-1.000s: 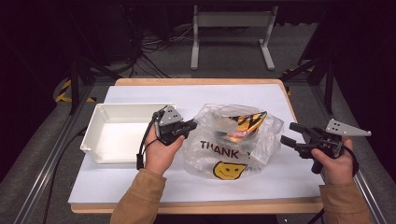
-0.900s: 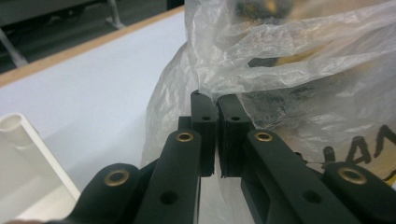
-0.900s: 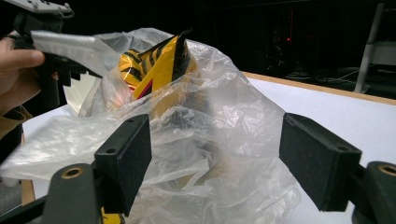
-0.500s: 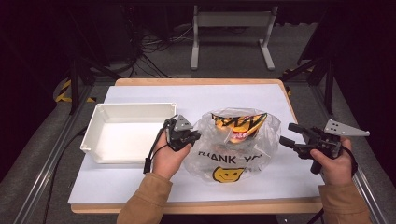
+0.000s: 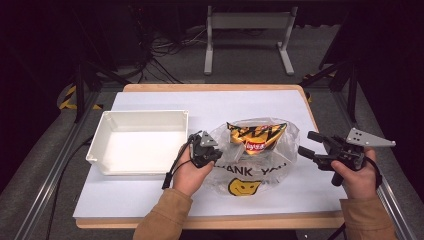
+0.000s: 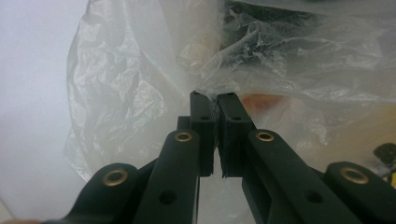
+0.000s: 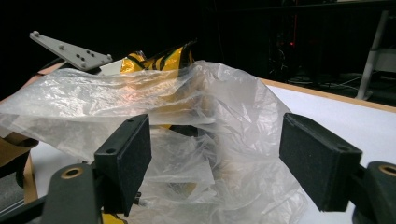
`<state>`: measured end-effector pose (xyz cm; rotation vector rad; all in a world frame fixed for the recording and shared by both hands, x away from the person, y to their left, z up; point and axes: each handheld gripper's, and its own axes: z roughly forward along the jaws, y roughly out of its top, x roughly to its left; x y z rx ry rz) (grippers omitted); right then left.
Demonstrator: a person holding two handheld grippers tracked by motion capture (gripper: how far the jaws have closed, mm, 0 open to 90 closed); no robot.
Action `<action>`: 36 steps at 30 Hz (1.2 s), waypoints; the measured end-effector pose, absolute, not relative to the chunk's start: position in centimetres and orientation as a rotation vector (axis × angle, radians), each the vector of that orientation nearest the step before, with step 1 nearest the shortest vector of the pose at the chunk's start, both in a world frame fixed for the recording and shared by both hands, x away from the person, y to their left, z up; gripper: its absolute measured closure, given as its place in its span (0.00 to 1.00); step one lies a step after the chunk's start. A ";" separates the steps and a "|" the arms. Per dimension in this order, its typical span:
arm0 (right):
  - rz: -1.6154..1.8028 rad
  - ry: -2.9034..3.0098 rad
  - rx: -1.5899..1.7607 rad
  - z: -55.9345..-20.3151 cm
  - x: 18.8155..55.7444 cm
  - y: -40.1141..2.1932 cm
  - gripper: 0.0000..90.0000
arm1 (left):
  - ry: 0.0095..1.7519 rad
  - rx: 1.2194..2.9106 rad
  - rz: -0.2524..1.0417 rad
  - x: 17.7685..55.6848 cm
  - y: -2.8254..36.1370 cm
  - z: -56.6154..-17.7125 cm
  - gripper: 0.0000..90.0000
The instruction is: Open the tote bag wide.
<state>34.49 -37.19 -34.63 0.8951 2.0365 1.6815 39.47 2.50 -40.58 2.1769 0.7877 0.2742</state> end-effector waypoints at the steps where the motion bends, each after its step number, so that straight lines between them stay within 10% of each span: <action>1: 1.680 2.038 0.893 -34.6 34.5 -37.1 0.28 | 0.787 2.179 0.263 39.5 2.4 -40.7 0.96; 30: 1.611 2.101 0.666 -32.7 32.0 -30.2 0.04 | 0.797 2.138 0.246 39.1 3.3 -40.3 0.87; 33: 1.557 2.092 0.679 -32.8 31.9 -29.8 0.09 | 0.793 2.139 0.244 39.1 3.4 -40.3 0.86; 36: 1.488 2.093 0.709 -33.1 32.2 -30.3 0.45 | 0.788 2.136 0.247 38.9 3.5 -40.2 0.87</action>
